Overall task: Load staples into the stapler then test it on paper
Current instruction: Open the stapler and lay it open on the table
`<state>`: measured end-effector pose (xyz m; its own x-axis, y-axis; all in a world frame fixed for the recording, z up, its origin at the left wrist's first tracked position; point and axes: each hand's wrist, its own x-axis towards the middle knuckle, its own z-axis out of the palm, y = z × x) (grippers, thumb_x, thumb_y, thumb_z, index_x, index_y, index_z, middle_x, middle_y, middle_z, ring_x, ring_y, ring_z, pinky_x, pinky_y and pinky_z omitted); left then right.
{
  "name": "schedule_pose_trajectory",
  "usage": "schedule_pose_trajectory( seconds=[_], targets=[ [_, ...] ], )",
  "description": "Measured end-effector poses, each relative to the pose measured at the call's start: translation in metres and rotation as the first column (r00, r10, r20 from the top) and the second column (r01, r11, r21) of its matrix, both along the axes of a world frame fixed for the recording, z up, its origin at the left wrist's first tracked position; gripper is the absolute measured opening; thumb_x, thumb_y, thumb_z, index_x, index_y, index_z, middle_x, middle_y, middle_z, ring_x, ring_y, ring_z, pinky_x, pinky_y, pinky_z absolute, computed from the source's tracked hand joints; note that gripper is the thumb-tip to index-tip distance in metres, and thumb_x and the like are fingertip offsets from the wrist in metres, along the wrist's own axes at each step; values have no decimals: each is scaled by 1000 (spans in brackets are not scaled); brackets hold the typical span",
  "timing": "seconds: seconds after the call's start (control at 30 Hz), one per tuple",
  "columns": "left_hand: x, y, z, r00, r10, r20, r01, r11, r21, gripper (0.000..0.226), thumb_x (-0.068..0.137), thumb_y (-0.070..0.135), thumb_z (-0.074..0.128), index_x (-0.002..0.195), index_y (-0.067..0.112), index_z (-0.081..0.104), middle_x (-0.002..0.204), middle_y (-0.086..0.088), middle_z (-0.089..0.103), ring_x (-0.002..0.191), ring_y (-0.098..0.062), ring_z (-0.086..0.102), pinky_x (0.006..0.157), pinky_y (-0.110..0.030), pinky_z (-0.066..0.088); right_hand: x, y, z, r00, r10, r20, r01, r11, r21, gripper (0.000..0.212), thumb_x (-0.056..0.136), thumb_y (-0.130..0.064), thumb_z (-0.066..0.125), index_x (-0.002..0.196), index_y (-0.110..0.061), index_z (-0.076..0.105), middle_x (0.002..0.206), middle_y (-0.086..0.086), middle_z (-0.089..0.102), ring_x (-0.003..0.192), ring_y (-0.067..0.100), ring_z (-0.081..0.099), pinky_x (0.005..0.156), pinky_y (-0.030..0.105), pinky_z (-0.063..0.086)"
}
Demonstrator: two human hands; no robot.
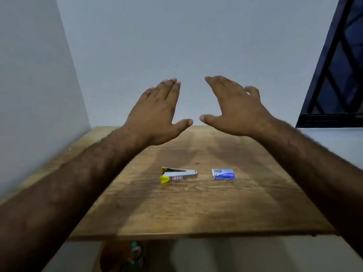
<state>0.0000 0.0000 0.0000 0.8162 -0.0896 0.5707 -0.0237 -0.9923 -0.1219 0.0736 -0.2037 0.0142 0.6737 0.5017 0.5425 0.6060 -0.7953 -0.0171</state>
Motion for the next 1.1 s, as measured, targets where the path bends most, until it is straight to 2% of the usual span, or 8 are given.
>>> schedule_pose_trajectory(
  seconds=[0.13,0.23,0.4,0.53,0.63,0.8,0.97,1.1],
  targets=[
    [-18,14,-21,966,-155,-208,133,984,-117,98,90,72,45,163,16,10,172,-3,14,157,-17,14,122,-32,12,-16,4,-17,995,45,-93,-52,996,-75,90,88,-64,58,162,-32,18,170,-3,27,155,20,27,120,57,18],
    [-29,26,-35,857,-215,-469,121,967,-223,110,71,85,53,159,26,26,166,6,33,148,-14,34,119,-34,27,-22,8,-24,955,79,-286,-122,983,-137,73,89,-66,59,152,-36,40,156,-10,49,143,18,45,117,51,29],
    [-29,44,-64,777,-167,-606,122,986,-115,79,74,79,63,134,28,60,114,12,61,99,-8,62,89,-35,55,-20,15,-46,742,215,-635,-364,925,-113,51,87,-55,71,129,-25,68,127,-12,67,118,10,61,90,23,47],
    [-20,53,-78,809,-270,-522,193,961,-198,54,79,68,67,117,30,71,92,13,64,78,-4,62,72,-35,56,-12,31,-73,737,236,-634,-415,898,-148,44,89,-47,74,125,-24,71,116,-9,71,104,9,64,79,23,47],
    [-12,61,-81,802,-400,-443,228,891,-392,39,80,51,80,112,31,72,86,12,71,72,-6,67,65,-29,57,-3,36,-87,749,277,-601,-395,916,-70,34,85,-44,78,113,-26,75,87,-15,70,75,-2,62,66,21,42],
    [9,63,-79,745,-654,-135,287,496,-819,46,80,-4,82,120,14,69,96,-22,72,74,-26,65,69,-39,61,16,40,-99,459,507,-729,-269,862,430,23,81,-17,86,98,-10,73,79,5,73,66,11,66,63,28,52],
    [29,56,-81,762,-647,23,261,274,-926,47,82,-2,77,126,9,67,102,-33,70,82,-30,73,75,-39,64,32,43,-99,406,609,-682,-197,787,585,26,79,-11,87,102,-7,75,89,25,76,63,13,69,53,24,56],
    [41,48,-84,805,-587,84,265,230,-936,25,81,7,81,105,3,76,100,-40,70,88,-49,72,81,-46,64,40,49,-100,451,639,-623,-201,753,627,28,76,-8,89,100,-4,75,84,23,78,66,24,72,57,34,60]
  ],
)
